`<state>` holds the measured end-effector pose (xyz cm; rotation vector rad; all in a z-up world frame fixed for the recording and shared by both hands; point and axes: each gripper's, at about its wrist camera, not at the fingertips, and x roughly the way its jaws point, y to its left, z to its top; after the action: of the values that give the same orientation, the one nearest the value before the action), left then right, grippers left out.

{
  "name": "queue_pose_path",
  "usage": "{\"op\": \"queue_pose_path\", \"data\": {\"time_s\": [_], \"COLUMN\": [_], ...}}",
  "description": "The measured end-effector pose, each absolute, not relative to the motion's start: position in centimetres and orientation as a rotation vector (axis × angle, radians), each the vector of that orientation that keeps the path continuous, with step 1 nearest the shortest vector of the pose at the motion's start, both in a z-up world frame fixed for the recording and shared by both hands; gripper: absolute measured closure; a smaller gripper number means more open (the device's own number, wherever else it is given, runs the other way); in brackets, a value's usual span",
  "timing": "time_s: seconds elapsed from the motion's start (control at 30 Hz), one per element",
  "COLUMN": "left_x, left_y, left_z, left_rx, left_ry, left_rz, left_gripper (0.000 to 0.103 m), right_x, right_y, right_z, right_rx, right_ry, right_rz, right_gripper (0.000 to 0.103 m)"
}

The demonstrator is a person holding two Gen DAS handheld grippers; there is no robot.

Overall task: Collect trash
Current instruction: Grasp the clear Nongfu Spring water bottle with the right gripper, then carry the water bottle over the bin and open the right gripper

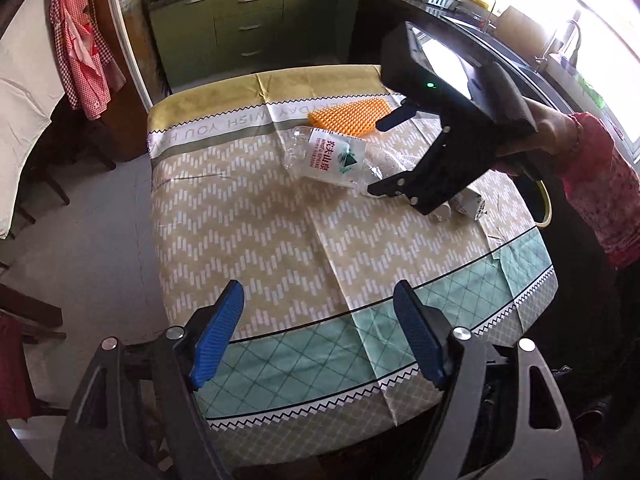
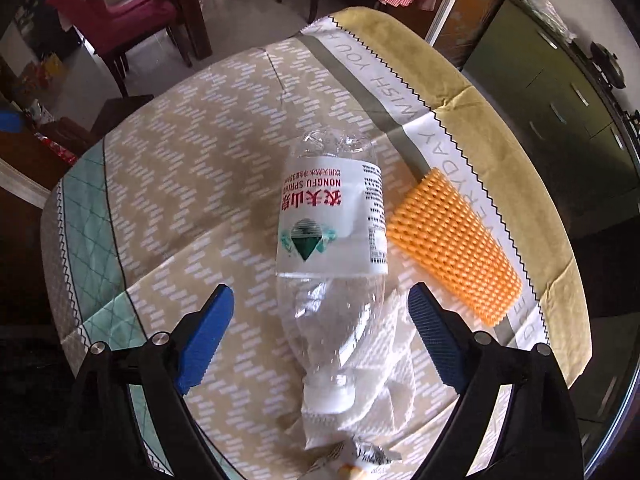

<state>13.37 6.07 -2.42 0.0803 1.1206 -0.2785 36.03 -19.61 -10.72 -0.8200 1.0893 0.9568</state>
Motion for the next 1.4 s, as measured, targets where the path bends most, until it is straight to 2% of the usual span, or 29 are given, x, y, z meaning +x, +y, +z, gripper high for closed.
{"op": "queue_pose_path", "data": {"time_s": [0.2,0.3,0.43,0.47,0.6,0.9,1.07,1.2,1.4], "left_x": [13.3,13.2,13.4,13.4,13.4,12.9,12.8,13.1,13.9], "left_y": [6.5,6.6,6.8,6.7,6.5,5.1,3.2,1.2,-2.6], "left_z": [-3.8,-4.3,-4.6,-4.7,-4.9,-4.4,-4.1,-3.8,-4.0], "left_rx": [0.076,0.076,0.07,0.069,0.075,0.099,0.123,0.142,0.189], "left_ry": [1.157,1.166,1.17,1.171,1.178,1.167,1.158,1.144,1.145], "left_rz": [-0.283,-0.286,-0.29,-0.291,-0.298,-0.312,-0.341,-0.377,-0.443], "left_gripper": [0.03,0.03,0.03,0.03,0.03,0.03,0.029,0.029,0.029], "right_x": [38.3,39.3,39.8,40.0,40.0,38.6,37.5,38.5,39.9], "right_y": [-16.1,-15.5,-15.4,-15.5,-16.2,-21.0,-26.1,-33.8,-48.8], "right_z": [-12.9,-13.9,-14.9,-15.1,-15.0,-9.1,-5.9,-4.1,-5.1], "right_rx": [-0.859,-0.857,-0.865,-0.853,-0.814,-0.585,-0.496,-0.419,-0.257], "right_ry": [1.155,1.207,1.236,1.242,1.226,1.187,1.15,1.135,1.168], "right_rz": [0.931,0.895,0.895,0.895,0.895,0.947,0.906,0.8,0.55], "right_gripper": [0.016,0.031,0.034,0.038,0.04,0.04,0.04,0.039,0.039]}}
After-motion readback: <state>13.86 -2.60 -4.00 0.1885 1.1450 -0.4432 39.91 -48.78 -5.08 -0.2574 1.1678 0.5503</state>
